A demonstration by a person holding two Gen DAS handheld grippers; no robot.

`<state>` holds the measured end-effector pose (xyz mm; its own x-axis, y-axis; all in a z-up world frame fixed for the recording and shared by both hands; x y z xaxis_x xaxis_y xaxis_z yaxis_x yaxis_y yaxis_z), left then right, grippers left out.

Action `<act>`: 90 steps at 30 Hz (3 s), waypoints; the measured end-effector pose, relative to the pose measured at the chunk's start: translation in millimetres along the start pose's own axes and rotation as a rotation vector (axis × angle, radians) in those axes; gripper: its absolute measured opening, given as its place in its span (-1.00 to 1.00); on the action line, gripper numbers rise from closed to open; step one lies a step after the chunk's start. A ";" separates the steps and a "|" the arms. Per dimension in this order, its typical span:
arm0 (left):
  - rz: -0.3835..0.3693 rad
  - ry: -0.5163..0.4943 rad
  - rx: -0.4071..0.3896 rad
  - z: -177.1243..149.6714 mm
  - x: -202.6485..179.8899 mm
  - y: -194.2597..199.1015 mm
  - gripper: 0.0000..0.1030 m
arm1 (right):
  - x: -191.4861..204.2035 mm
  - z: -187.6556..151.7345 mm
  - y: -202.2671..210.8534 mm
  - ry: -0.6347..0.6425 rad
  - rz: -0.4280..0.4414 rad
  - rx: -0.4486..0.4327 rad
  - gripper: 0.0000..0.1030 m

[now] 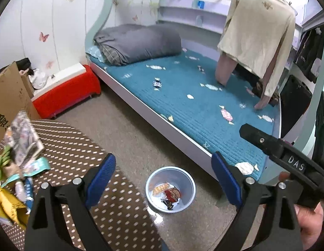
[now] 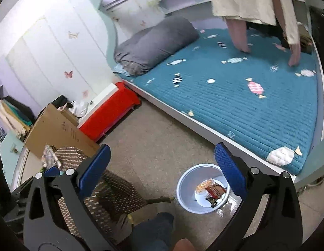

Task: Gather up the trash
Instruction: 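Return to the table and grasp the yellow medicine box with the left tool, then grasp the yellow bag with the right tool while the left tool holds the box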

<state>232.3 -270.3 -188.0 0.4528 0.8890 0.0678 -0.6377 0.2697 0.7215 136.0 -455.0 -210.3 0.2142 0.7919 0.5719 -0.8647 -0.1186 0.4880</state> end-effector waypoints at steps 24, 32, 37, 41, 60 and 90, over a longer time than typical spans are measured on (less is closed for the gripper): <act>0.251 0.260 -0.138 -70.1 180.1 115.4 0.76 | 177.2 -40.7 -24.1 0.277 0.211 0.135 0.88; 0.372 0.315 -0.122 -111.4 245.5 120.1 0.76 | 224.5 -80.5 -58.9 0.384 0.259 0.266 0.88; 0.469 0.285 -0.067 -135.5 278.7 98.6 0.76 | 241.9 -102.8 -75.0 0.421 0.270 0.321 0.88; 0.485 0.258 -0.023 -142.7 299.6 74.5 0.76 | 248.0 -112.0 -86.6 0.432 0.266 0.354 0.88; 0.376 0.132 -0.011 -148.7 315.3 59.3 0.39 | 325.8 -171.9 -151.9 0.743 0.394 0.556 0.88; 0.388 0.343 0.072 -175.9 319.1 86.0 0.18 | 275.9 -159.1 -119.0 0.493 0.579 0.590 -0.17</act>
<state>212.3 101.7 -225.5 -0.0461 0.9918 0.1190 -0.6683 -0.1192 0.7343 225.7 -127.1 -215.5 -0.5057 0.6625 0.5525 -0.3795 -0.7460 0.5472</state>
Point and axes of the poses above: each gripper's, at about its wrist camera, not at the fingertips, and y roughly against the way its jaws point, x to its left, z to its top, the point moved 1 cm from there along -y, roughly the way its jaws point, and after that the axes turned 12 degrees about z, right-handed, at the moved point
